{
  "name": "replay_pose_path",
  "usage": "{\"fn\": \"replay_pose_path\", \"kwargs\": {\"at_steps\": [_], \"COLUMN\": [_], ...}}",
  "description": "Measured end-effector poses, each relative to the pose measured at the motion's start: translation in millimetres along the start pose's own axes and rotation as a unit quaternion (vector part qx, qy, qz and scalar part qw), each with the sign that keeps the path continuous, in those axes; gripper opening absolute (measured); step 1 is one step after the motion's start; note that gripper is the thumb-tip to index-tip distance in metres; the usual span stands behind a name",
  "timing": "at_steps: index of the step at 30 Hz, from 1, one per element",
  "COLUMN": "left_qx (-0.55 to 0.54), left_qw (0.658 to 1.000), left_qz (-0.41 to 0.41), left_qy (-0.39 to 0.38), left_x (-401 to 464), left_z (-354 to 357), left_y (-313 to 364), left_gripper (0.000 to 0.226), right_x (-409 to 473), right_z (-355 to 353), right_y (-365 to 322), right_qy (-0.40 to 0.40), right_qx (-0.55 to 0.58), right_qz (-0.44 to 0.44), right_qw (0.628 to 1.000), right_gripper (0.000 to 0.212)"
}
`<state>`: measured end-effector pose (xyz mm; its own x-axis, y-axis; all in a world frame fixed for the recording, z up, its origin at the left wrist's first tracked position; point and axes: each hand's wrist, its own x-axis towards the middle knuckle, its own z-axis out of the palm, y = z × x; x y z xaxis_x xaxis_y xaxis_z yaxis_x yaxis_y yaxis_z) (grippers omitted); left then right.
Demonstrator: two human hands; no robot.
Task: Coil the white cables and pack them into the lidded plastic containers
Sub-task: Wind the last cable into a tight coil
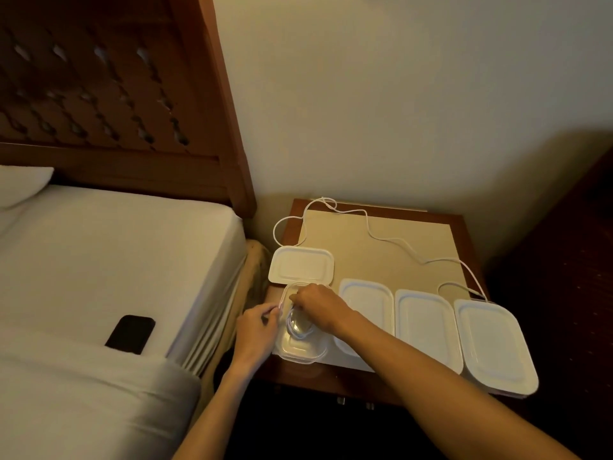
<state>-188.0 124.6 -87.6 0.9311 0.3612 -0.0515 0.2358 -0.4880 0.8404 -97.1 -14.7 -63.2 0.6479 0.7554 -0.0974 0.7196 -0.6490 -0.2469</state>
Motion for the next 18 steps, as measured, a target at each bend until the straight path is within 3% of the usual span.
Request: {"fn": "replay_pose_path", "kwargs": {"at_steps": [5,8,12,15,18], "left_qx": [0.025,0.079,0.082,0.082,0.126], "left_qw": [1.000,0.994,0.987,0.981,0.960], "left_qz": [0.000,0.034,0.113,0.173,0.239], "left_qy": [0.012,0.072,0.081,0.022,-0.073], "left_x": [1,2,22,45,66], "left_z": [1,0,24,66,118], "left_y": [4,27,80,123,163], "left_gripper": [0.020,0.018,0.020,0.019,0.020], "right_x": [-16,-37,-73,-98,-120], "right_z": [-6,-21,-50,-59,-57], "right_y": [5,30,105,167,219], "right_qy": [0.102,0.200,0.238,0.237,0.187], "right_qx": [0.005,0.063,0.107,0.103,0.048], "right_qz": [-0.038,-0.026,0.108,0.234,0.399], "right_qw": [0.994,0.977,0.959,0.937,0.896], "right_gripper": [0.032,0.031,0.024,0.025,0.032]}}
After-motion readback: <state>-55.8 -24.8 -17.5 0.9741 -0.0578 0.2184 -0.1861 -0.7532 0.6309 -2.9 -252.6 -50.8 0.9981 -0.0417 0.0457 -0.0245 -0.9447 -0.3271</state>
